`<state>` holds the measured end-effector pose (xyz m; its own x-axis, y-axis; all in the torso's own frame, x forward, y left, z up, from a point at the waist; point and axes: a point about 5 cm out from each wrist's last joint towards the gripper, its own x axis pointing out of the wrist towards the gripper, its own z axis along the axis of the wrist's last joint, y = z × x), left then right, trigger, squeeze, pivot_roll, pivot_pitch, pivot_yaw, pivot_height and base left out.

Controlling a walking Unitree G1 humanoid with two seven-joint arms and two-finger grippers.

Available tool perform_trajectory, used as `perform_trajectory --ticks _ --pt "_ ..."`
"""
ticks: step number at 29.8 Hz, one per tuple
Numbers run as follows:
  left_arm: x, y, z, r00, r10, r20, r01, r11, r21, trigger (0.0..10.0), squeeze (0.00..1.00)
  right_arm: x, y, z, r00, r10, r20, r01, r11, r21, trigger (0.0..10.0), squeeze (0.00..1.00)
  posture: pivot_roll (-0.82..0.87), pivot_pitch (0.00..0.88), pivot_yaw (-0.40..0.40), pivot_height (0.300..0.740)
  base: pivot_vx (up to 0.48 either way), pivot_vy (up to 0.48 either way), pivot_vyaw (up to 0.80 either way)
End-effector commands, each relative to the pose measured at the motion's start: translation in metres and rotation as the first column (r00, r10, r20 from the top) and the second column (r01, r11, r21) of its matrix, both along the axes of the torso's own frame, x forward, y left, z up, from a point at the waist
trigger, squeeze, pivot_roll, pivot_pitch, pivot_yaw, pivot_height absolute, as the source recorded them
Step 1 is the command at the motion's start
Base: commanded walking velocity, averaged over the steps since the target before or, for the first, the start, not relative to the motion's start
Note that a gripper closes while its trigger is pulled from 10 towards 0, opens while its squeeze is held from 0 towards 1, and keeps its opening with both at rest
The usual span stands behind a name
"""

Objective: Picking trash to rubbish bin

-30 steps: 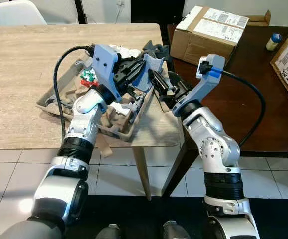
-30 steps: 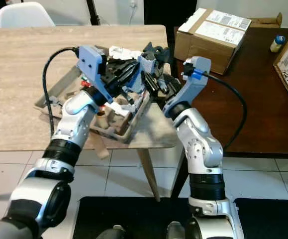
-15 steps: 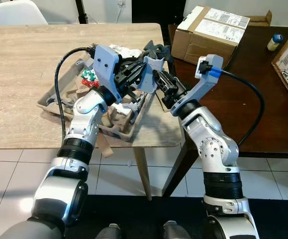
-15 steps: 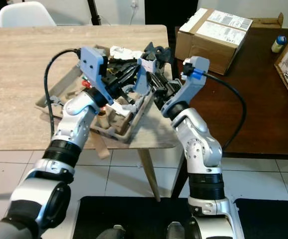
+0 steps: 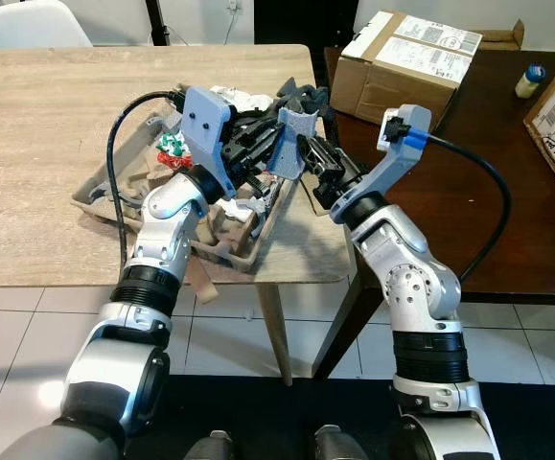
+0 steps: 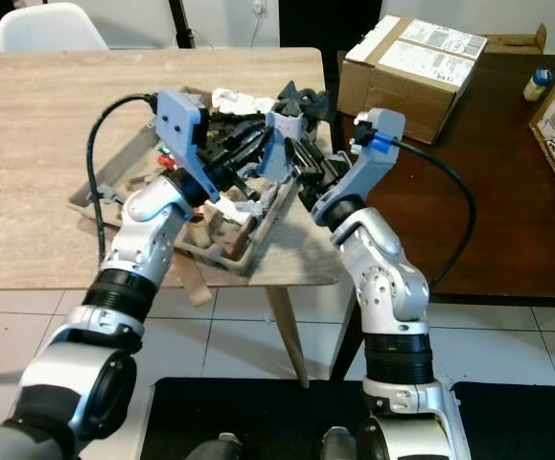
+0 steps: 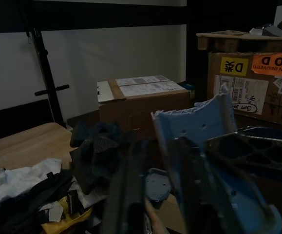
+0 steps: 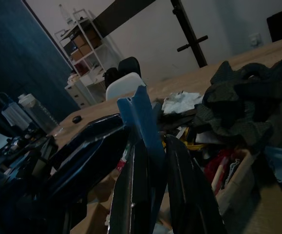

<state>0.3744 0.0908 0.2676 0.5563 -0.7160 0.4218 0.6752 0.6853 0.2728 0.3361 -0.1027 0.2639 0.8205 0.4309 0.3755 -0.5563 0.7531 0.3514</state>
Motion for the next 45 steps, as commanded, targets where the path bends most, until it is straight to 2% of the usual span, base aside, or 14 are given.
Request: perform_trajectory --ticks 1,11,12,13,14,19,21,27,28,29,32,34,40,45 --pt "-0.001 -0.001 -0.004 1.0 -0.005 -0.012 0.005 1.0 0.011 10.0 1.0 0.0 -0.003 0.0 1.0 -0.014 0.003 0.013 1.0 0.015 0.0 0.0 0.07 0.197 0.045 0.74 0.0 0.0 0.0" --pt "0.008 0.018 0.003 0.993 0.113 -0.043 -0.115 0.992 -0.056 10.0 1.0 0.006 -0.024 -0.002 0.995 -0.1 -0.011 0.101 0.995 0.01 0.0 0.0 0.07 0.2 0.046 0.74 0.0 0.0 0.0" --pt "0.011 0.027 0.009 0.989 0.125 -0.074 -0.133 0.985 -0.113 10.0 0.36 0.006 -0.033 -0.002 0.993 -0.121 -0.013 0.121 0.993 0.001 0.0 0.0 0.07 0.201 0.047 0.74 0.0 0.0 0.0" --pt "0.013 0.037 0.014 0.987 0.096 -0.132 -0.121 0.974 -0.194 10.0 0.0 0.006 -0.042 -0.003 0.991 -0.129 -0.018 0.129 0.992 -0.001 0.0 0.0 0.07 0.2 0.05 0.74 0.0 0.0 0.0" --pt "0.013 0.042 0.017 0.976 -0.014 -0.218 -0.047 0.962 -0.27 10.0 0.0 0.004 -0.048 -0.004 0.995 -0.097 -0.022 0.097 0.995 -0.016 0.0 0.0 0.07 0.199 0.048 0.74 0.0 0.0 0.0" --pt "-0.002 0.04 0.014 0.928 -0.27 -0.258 0.2 0.942 -0.269 10.0 0.0 -0.003 -0.055 -0.005 1.0 -0.015 -0.025 0.014 0.999 -0.046 0.0 0.0 0.08 0.202 0.047 0.74 0.0 0.0 0.0" --pt "-0.033 0.033 -0.006 0.809 -0.475 -0.345 0.474 0.876 -0.095 10.0 0.0 -0.016 -0.06 -0.005 0.996 0.09 -0.016 -0.091 0.993 -0.078 0.0 0.0 0.08 0.203 0.043 0.74 0.0 0.0 0.0" --pt "-0.062 0.026 -0.027 0.652 -0.597 -0.467 0.658 0.752 -0.042 10.0 0.0 -0.035 -0.064 -0.004 0.972 0.235 -0.004 -0.234 0.964 -0.126 0.0 0.0 0.07 0.206 0.042 0.74 0.0 0.0 0.0" --pt "-0.062 0.026 -0.027 0.652 -0.597 -0.467 0.658 0.752 -0.042 10.0 0.0 -0.035 -0.064 -0.004 0.972 0.235 -0.004 -0.234 0.964 -0.126 0.0 0.0 0.07 0.206 0.042 0.74 0.0 0.0 0.0" --pt "-0.073 0.022 -0.029 0.593 -0.636 -0.494 0.708 0.704 -0.058 10.0 0.0 -0.045 -0.065 -0.005 0.953 0.304 -0.012 -0.302 0.942 -0.146 0.0 0.0 0.07 0.21 0.037 0.74 0.0 0.0 0.0" --pt "-0.083 0.018 -0.033 0.538 -0.659 -0.526 0.754 0.655 -0.05 10.0 0.0 -0.055 -0.066 -0.007 0.929 0.37 -0.029 -0.369 0.913 -0.174 0.0 0.0 0.07 0.21 0.037 0.74 0.0 0.0 0.0" --pt "-0.096 0.016 -0.045 0.466 -0.639 -0.612 0.808 0.589 0.001 10.0 0.0 -0.075 -0.067 -0.018 0.867 0.484 -0.117 -0.497 0.831 -0.25 0.0 0.0 0.07 0.213 0.036 0.74 0.0 0.0 0.0" --pt "-0.114 0.026 -0.071 0.42 -0.479 -0.771 0.848 0.51 0.145 10.0 0.0 -0.104 -0.074 -0.036 0.767 0.57 -0.295 -0.641 0.689 -0.337 0.0 0.0 0.07 0.213 0.042 0.74 0.0 0.0 0.0" --pt "-0.124 0.034 -0.097 0.4 -0.334 -0.854 0.854 0.474 0.214 10.0 0.0 -0.119 -0.079 -0.046 0.727 0.559 -0.398 -0.685 0.629 -0.368 0.0 0.0 0.07 0.212 0.041 0.74 0.0 0.0 0.0"
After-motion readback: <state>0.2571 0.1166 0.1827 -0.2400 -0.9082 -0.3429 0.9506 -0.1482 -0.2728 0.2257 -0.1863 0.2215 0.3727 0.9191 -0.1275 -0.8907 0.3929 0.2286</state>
